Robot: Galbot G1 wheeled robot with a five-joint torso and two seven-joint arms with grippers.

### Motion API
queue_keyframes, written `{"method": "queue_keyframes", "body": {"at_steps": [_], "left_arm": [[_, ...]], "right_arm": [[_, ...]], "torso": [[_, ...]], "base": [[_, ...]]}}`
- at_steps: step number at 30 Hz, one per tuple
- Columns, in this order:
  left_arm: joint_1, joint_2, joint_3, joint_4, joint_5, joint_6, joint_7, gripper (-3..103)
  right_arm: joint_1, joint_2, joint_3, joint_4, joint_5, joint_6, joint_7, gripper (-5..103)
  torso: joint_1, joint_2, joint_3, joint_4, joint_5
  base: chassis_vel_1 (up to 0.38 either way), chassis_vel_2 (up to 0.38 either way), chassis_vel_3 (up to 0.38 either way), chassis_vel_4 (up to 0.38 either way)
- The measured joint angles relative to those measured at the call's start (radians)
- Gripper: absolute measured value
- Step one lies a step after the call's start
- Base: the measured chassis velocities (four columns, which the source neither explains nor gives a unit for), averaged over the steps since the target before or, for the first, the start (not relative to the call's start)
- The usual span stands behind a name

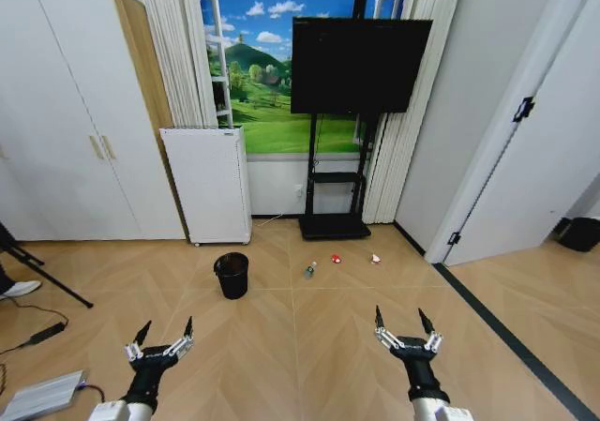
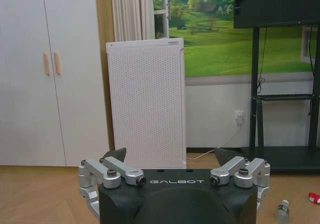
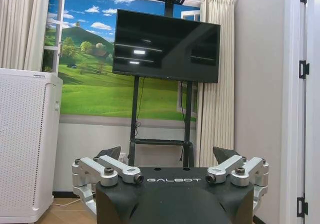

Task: Pick up the trash bin and place the garbage on the floor into it.

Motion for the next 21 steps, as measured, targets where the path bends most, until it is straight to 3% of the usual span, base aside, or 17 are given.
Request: {"method": "queue_keyframes", "body": {"at_steps": [21], "left_arm": [[-0.002,-0.005,0.004,0.009,0.009,-0.002,0.0,99]], "right_arm": [[0.012,-0.006,-0.001,-0.003,0.021,-0.02,0.001,100]], "torso": [[0.0,0.0,0.0,0.0,0.0]], "base": [[0.0,0.0,0.0,0.0]]}}
